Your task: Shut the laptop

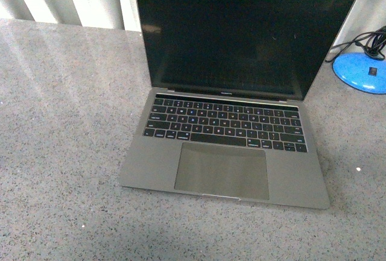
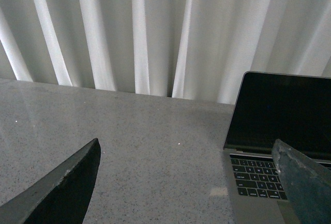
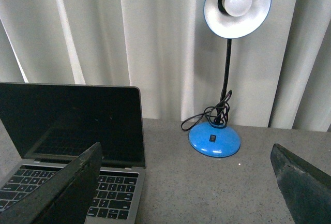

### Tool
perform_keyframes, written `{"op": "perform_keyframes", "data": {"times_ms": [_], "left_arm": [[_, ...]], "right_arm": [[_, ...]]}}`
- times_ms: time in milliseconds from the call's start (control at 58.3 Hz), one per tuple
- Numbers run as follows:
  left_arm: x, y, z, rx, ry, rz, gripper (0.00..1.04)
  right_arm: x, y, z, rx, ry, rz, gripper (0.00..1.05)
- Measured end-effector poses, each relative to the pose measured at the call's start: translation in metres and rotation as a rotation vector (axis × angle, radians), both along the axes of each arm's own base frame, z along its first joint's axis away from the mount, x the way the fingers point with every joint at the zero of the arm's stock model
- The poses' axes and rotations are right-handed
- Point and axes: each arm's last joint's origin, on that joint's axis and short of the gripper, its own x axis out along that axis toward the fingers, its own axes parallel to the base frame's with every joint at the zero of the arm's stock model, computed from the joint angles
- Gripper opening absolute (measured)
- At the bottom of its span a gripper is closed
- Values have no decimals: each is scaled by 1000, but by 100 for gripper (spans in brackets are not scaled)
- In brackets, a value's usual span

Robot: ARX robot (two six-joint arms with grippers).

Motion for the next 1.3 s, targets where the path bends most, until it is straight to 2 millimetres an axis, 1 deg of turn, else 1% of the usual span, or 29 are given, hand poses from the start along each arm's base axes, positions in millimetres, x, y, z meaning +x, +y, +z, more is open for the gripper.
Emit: {"op": "perform_keyframes", "data": {"times_ms": [1304], "left_arm": [[0,0,0,0,0,0,98]], "right_arm": [[0,0,0,0,0,0,95]]}}
